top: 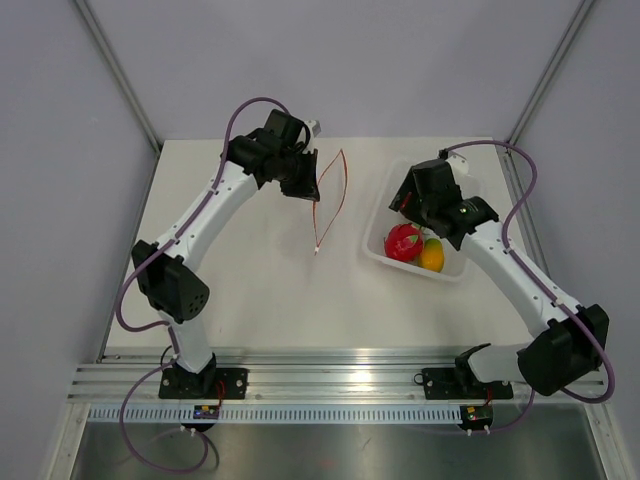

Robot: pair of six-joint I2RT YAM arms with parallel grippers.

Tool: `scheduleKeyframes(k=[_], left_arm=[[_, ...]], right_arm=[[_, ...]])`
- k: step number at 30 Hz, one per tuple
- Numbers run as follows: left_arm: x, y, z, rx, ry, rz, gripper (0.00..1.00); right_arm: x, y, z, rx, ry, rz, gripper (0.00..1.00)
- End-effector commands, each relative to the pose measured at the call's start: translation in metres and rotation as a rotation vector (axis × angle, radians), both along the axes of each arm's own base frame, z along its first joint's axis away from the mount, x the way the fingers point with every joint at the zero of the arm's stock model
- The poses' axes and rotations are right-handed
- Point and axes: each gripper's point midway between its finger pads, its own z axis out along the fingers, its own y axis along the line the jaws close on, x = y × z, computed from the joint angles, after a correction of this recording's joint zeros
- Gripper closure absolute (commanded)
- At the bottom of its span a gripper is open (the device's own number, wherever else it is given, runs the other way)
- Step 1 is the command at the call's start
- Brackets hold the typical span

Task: Place the food in the zip-top bag and seal the zipper
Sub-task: Pick up the fake fruit from the bin.

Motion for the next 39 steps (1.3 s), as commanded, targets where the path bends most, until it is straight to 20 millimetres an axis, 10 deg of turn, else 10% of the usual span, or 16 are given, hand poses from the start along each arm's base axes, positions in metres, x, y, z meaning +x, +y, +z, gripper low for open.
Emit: scheduleKeyframes(k=[1,11,28,36,39], left_arm=[[0.009,-0.003,0.022,-0.004,-0.074,0.007,1.0],[0.007,-0.013,0.026,0.019,-0.095,-0.032,1.0],[0.001,-0.027,0.008,0.052,-0.057,-0.077,1.0],[0.001,-0.029,0.004,0.061,-0.043,-0.066,1.0],[0.0,-0.036,0.001,0.058,-0.033,-0.075,1.0]], right_arm=[[0.007,-0.016,-0.003,-0.012,0.005,-0.063,0.22],[-0.025,-0.09,-0.081,-0.064,0.371,-0.172,0.21],[-0.032,-0.079,-0.18,-0.045,0.655,0.018,0.26],[-0.023,-0.089,-0.14,-0.069,0.538,-0.023,0.77],[-0.024,-0.093,-0.118,-0.075,0.481,-0.042,0.8]])
